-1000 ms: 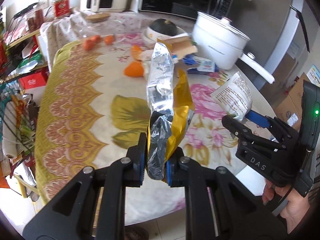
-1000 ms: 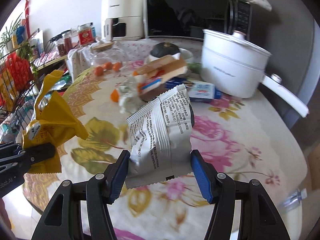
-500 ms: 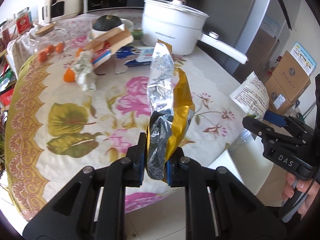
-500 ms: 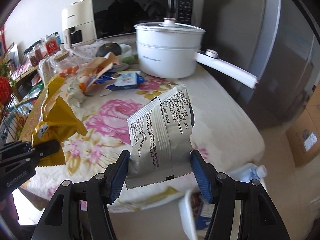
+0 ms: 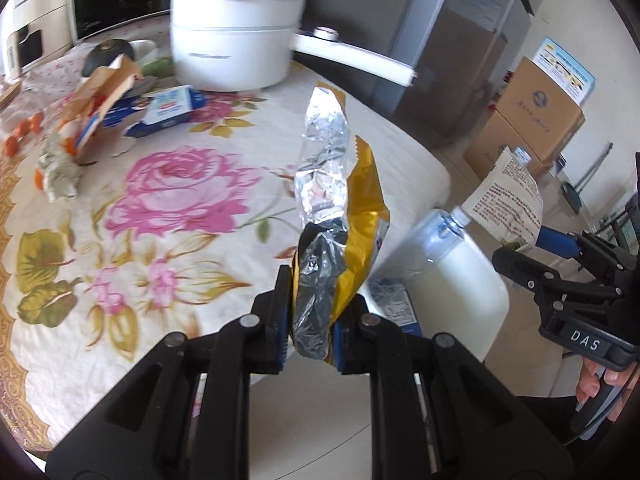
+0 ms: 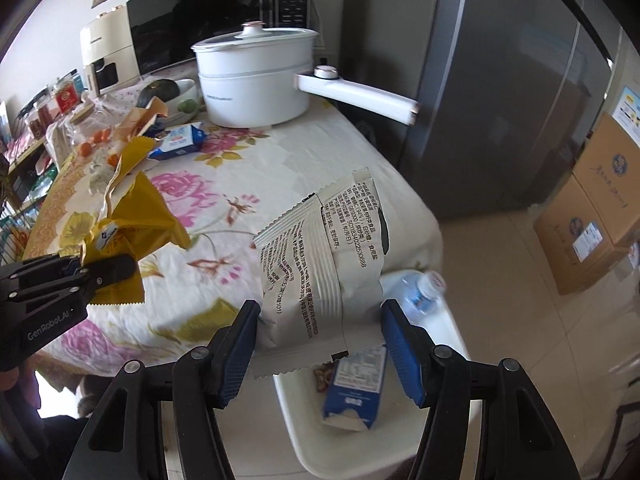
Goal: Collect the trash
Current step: 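Carry both snack bags over the white bin and open both tools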
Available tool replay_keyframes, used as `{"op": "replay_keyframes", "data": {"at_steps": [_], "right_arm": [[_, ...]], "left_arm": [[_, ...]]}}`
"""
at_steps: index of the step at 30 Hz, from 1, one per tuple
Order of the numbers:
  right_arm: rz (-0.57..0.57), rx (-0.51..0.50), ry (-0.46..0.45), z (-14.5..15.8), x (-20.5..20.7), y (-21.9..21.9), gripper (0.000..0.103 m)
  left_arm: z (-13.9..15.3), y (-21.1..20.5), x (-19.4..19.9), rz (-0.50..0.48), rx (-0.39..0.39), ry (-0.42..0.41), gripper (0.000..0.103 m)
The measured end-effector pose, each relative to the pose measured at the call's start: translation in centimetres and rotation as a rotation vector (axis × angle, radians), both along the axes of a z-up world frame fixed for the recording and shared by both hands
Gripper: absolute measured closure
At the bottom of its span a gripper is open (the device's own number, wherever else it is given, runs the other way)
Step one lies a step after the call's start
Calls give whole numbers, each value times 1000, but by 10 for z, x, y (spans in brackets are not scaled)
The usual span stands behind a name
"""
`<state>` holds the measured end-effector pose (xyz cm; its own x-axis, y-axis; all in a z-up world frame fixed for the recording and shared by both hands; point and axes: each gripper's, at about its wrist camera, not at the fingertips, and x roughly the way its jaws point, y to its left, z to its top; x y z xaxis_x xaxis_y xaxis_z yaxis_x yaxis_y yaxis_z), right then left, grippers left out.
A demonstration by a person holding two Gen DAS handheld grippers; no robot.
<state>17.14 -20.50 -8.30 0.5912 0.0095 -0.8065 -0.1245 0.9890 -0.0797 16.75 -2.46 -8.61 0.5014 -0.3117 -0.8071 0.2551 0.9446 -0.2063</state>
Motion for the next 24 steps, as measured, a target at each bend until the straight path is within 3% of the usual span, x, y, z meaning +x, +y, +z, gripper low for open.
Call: {"op": "replay_keyframes", "data": {"at_steps": [11,20,22,23,24], "right_arm": [[-112,-10,58,-5,-12,-72,40],[-137,-32,112,-16,-17,-102,40],[-141,-35,122,-18,-17,-108,40],[-143,-36,126,-19,-18,-110,40],[-144,-36,127,-19,-17,-112,40]], "left_arm": [[-29,-90,-10,-189,41,49,85],[-63,-130,-7,-256,70,87,83],[-68,-136,-6,-259,92,96,62],[-70,-138,-6,-254,105,101,38],[-71,-139,-7,-237,123,94,24]]}}
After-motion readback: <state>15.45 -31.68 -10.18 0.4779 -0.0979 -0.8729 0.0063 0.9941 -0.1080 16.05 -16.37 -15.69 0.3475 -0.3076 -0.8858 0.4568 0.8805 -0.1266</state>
